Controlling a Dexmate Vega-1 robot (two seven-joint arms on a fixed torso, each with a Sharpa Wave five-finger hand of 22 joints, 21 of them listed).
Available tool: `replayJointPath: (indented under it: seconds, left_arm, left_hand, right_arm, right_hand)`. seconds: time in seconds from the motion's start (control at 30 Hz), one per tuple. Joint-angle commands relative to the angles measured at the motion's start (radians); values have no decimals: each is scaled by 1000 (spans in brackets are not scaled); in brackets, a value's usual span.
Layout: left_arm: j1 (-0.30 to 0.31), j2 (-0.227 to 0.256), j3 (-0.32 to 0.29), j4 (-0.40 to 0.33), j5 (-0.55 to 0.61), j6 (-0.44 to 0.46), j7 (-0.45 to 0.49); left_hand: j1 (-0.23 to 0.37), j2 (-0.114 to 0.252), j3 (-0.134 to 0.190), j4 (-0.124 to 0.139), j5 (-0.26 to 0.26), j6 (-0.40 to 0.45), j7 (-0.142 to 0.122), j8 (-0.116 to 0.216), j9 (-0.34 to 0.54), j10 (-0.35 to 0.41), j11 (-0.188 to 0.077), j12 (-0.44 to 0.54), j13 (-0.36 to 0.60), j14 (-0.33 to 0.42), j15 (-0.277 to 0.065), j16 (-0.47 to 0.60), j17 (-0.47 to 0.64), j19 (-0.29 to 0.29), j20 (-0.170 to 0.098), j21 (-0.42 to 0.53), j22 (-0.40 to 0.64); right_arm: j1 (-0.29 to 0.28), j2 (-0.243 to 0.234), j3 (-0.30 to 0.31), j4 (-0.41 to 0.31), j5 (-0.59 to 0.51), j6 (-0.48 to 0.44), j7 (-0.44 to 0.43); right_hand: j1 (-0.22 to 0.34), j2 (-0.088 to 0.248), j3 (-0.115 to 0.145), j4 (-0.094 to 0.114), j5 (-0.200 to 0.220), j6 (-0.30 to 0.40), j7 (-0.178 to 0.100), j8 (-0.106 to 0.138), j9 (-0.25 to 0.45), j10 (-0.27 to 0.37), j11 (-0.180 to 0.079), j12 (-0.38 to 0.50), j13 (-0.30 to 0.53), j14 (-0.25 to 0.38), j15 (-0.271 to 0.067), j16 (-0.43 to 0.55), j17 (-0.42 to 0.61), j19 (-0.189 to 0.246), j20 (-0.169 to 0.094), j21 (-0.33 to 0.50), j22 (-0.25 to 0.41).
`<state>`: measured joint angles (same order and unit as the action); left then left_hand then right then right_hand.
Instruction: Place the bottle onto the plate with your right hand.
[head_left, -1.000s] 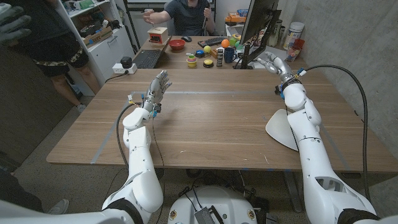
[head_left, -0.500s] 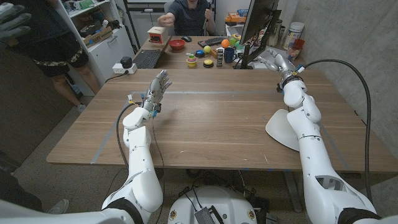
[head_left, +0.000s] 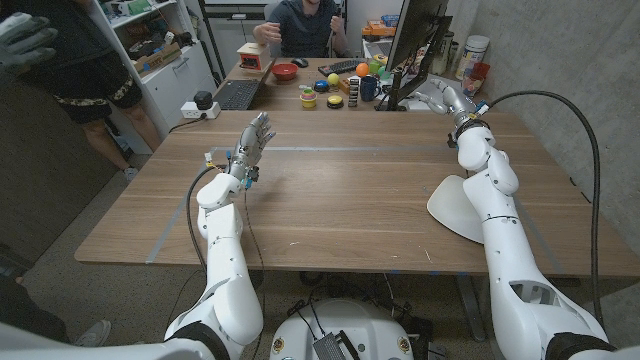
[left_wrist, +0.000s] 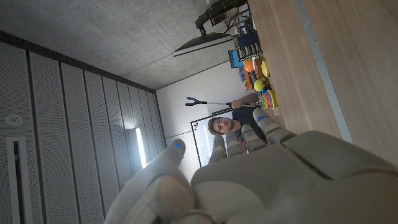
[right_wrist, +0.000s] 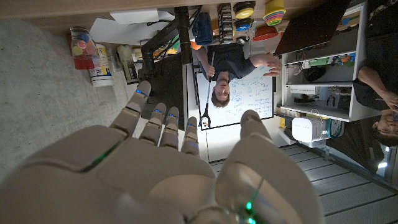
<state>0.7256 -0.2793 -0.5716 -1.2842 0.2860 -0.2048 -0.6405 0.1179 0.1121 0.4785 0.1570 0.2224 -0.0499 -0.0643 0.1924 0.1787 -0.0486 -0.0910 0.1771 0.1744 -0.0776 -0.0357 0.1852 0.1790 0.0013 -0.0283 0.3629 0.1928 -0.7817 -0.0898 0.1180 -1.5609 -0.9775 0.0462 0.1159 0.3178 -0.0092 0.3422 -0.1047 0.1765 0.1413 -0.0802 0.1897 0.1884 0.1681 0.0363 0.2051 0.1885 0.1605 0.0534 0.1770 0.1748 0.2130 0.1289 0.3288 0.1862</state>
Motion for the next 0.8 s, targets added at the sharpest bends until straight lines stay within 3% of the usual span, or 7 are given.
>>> replayJointPath:
  seconds: [0.03,0.13,0.33,0.57,0.67,0.8]
  left_arm:
    - [17,-7,4,-26,-5,12,-6]
    - [18,-8,4,-28,-5,12,-5]
    - [19,-7,7,-28,-3,11,-2]
    - [20,-7,11,-26,-3,9,-4]
    - [20,-7,11,-26,-5,7,-6]
    - [23,-9,12,-32,-3,8,-3]
  left_hand:
    - [-3,14,0,1,5,-1,-10,4,5,-5,-7,7,5,-5,-29,5,5,0,-14,1,2]
    - [-3,14,0,1,5,-1,-10,4,5,-5,-7,7,5,-5,-29,5,5,0,-14,1,2]
    - [-3,14,0,1,5,-1,-10,5,5,-5,-7,7,5,-5,-27,5,5,1,-15,1,2]
    - [-3,14,-1,1,5,-1,-10,5,5,-5,-7,7,5,-5,-28,5,5,1,-14,1,2]
    - [-3,14,-1,1,6,-2,-11,4,5,-5,-7,7,5,-5,-27,5,5,1,-14,1,2]
    - [-4,13,-1,1,6,-3,-11,4,5,-5,-8,7,5,-5,-28,5,5,1,-15,1,2]
  right_arm:
    - [20,52,70,24,154,-17,97]
    - [19,55,81,38,169,-21,83]
    - [7,55,87,40,163,-20,28]
    - [2,49,87,34,149,-38,4]
    - [0,48,89,34,146,-41,-7]
    - [2,49,94,37,151,-58,0]
  right_hand:
    - [-7,-2,-7,2,9,8,17,6,3,7,-6,7,3,0,0,5,3,13,13,0,2]
    - [-9,-2,-13,3,10,-4,50,2,4,13,-2,10,3,9,2,8,3,22,7,0,2]
    - [-5,-7,-21,-2,12,-47,88,-9,4,-12,10,2,3,-5,14,2,2,20,-14,-8,2]
    - [4,-16,-30,-9,15,-63,100,-5,4,-35,12,-3,3,-39,20,-5,1,-24,-40,-35,1]
    - [8,-22,-37,-13,16,-66,102,-2,4,-40,16,-2,3,-58,24,-5,1,-69,-62,-58,1]
    - [10,-24,-39,-14,17,-67,106,-1,4,-49,15,-4,3,-67,26,-6,1,-81,-60,-64,1]
